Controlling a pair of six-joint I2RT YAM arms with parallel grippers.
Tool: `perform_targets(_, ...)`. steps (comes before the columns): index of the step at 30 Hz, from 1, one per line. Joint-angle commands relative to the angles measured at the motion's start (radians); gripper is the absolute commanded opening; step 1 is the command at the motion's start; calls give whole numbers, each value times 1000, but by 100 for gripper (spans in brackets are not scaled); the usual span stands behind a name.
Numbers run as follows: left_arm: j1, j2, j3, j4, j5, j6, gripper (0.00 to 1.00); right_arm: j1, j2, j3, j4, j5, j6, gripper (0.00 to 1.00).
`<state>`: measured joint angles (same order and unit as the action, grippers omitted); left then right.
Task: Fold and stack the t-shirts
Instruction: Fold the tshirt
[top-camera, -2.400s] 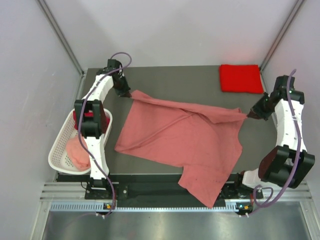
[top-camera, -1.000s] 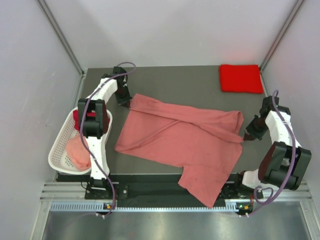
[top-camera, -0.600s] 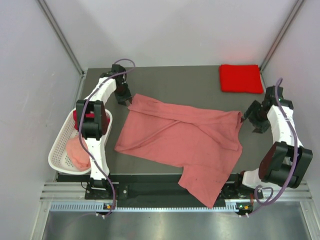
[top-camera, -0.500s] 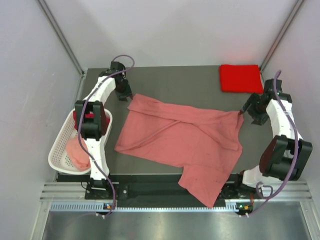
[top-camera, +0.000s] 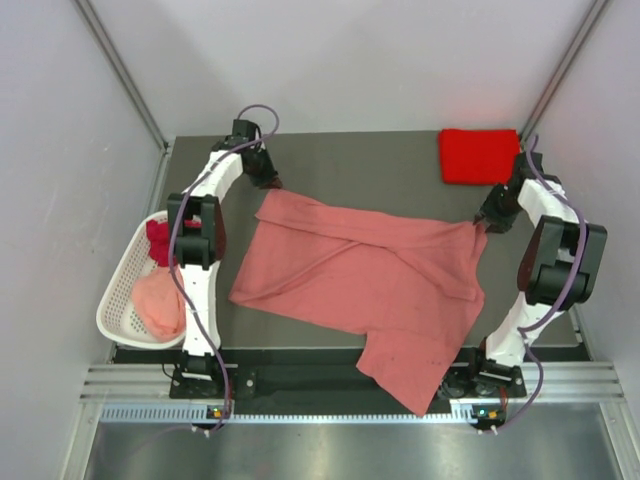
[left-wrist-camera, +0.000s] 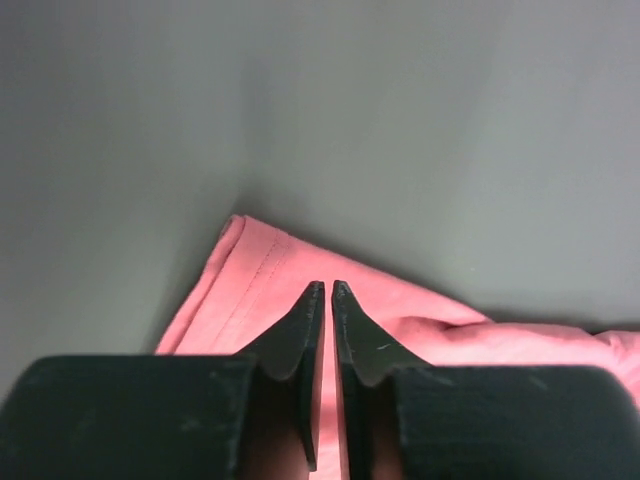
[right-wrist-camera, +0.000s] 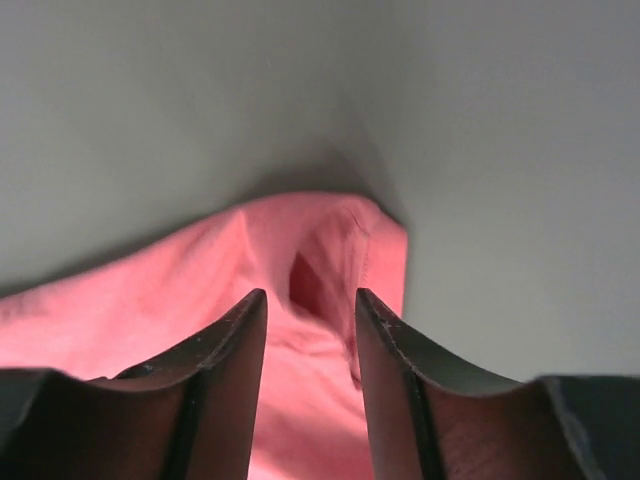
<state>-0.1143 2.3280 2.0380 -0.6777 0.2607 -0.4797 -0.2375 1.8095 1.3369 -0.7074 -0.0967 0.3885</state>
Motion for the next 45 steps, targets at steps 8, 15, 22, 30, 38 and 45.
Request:
perform_targets(8,-16,91,10,-13,-40,-135,8,-8,117,126,83,-11,44,24)
perform_targets(15,-16,154,48,-8,-25,-175,6,-55,146,186,123,86,69,0)
perform_targets(22,-16,188,59,23,-35,-183,5,-68,226,295,109,49,55,0)
perform_targets(30,-16,232,204,15,-29,-178,10,-68,324,425,92,8,50,0)
perform_targets(38,-18,50,304,-85,-178,-80,39,-57,370,680,-204,167,-20,70)
perform_targets(45,-48,-243,58,-129,-221,-37,34,21,128,578,-320,336,-76,82)
